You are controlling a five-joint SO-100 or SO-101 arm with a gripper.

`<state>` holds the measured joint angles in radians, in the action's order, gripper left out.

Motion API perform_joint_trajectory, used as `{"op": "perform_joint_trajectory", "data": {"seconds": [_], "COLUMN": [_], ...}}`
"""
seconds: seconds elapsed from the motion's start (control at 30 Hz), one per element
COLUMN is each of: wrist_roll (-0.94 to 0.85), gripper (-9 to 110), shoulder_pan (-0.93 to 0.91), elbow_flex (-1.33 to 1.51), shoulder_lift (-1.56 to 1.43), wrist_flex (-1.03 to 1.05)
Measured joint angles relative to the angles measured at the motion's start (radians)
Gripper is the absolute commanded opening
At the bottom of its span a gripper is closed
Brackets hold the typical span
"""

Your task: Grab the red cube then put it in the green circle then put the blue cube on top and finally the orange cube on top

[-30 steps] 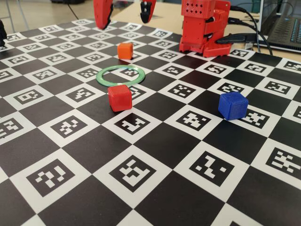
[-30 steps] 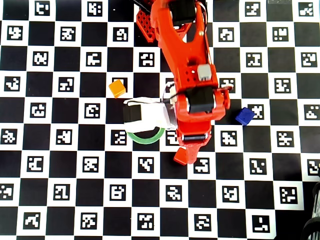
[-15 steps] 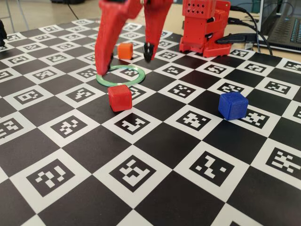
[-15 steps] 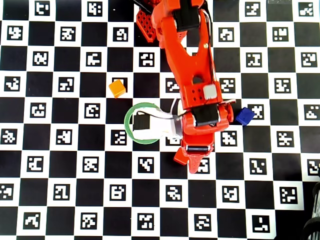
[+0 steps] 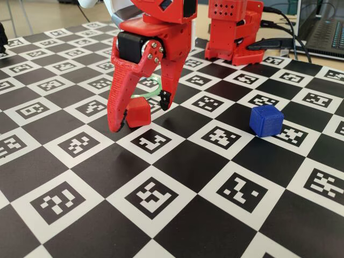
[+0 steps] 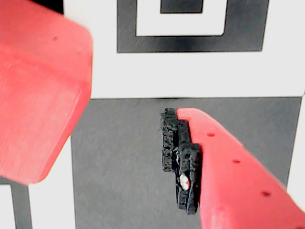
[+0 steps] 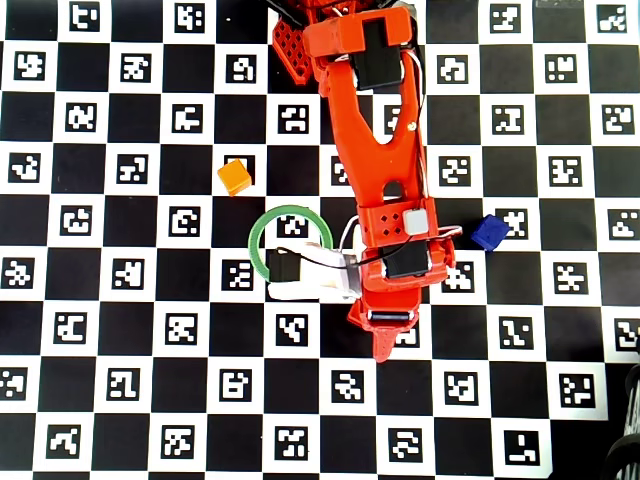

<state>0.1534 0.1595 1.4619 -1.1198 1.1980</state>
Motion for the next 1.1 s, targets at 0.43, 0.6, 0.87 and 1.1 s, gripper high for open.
{"op": "perform_joint_trajectory", "data": {"seconds": [0.43, 0.6, 0.87, 1.1], "wrist_roll": [-0.014, 0.003, 0.054, 0.172], "gripper": [48, 48, 48, 48], "shoulder_pan": [-0.048, -0.061, -0.061, -0.061], "elbow_flex": [-0.031, -0.031, -0.038, -0.055], "shoulder_lift": [0.035, 0.035, 0.035, 0.035], "wrist_flex": [-0.006, -0.006, -0.008, -0.008]}}
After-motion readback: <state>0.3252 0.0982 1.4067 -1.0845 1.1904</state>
